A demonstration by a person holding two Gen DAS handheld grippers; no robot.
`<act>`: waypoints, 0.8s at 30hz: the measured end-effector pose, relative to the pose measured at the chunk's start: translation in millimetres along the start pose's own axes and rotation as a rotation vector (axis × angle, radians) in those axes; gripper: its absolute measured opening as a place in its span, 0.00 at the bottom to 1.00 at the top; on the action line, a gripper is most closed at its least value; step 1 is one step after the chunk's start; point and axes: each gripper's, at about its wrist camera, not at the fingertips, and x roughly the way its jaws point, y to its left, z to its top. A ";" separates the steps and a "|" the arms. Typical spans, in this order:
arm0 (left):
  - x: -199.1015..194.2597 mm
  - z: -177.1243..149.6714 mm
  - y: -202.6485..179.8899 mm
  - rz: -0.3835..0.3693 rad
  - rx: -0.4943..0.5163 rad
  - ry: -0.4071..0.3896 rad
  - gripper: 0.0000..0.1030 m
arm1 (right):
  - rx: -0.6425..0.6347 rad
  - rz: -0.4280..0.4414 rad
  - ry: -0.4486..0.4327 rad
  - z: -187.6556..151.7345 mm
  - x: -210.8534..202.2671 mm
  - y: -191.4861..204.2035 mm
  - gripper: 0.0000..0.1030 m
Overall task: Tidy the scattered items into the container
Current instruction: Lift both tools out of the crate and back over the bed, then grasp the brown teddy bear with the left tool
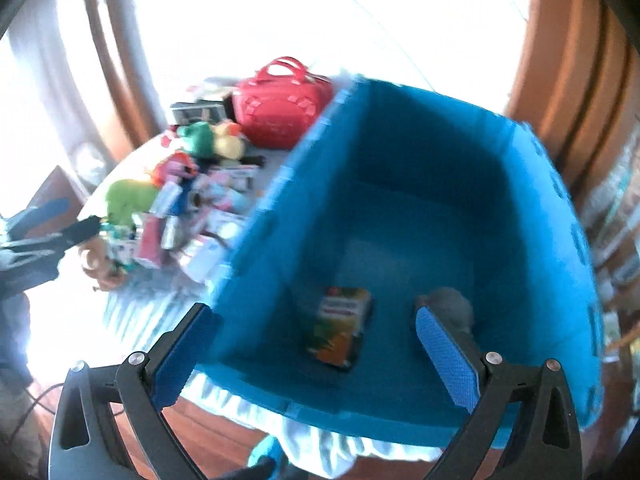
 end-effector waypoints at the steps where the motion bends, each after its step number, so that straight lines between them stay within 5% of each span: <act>1: 1.2 -2.4 4.4 0.008 -0.005 0.005 0.91 | -0.014 0.023 -0.006 0.3 0.9 6.2 1.00; 8: 17.4 -19.8 30.9 0.083 -0.071 0.037 0.91 | -0.073 0.143 -0.040 9.2 19.5 34.4 1.00; 13: 28.4 -38.0 53.8 0.065 -0.101 0.056 0.91 | -0.073 0.236 -0.082 9.4 34.8 56.5 1.00; 19: 45.7 -65.4 105.7 0.045 -0.121 0.045 0.91 | -0.105 0.223 -0.069 13.2 60.3 108.1 1.00; 24: 101.1 -89.5 138.7 -0.006 -0.063 0.118 0.91 | -0.075 0.104 -0.069 -1.0 107.5 154.6 1.00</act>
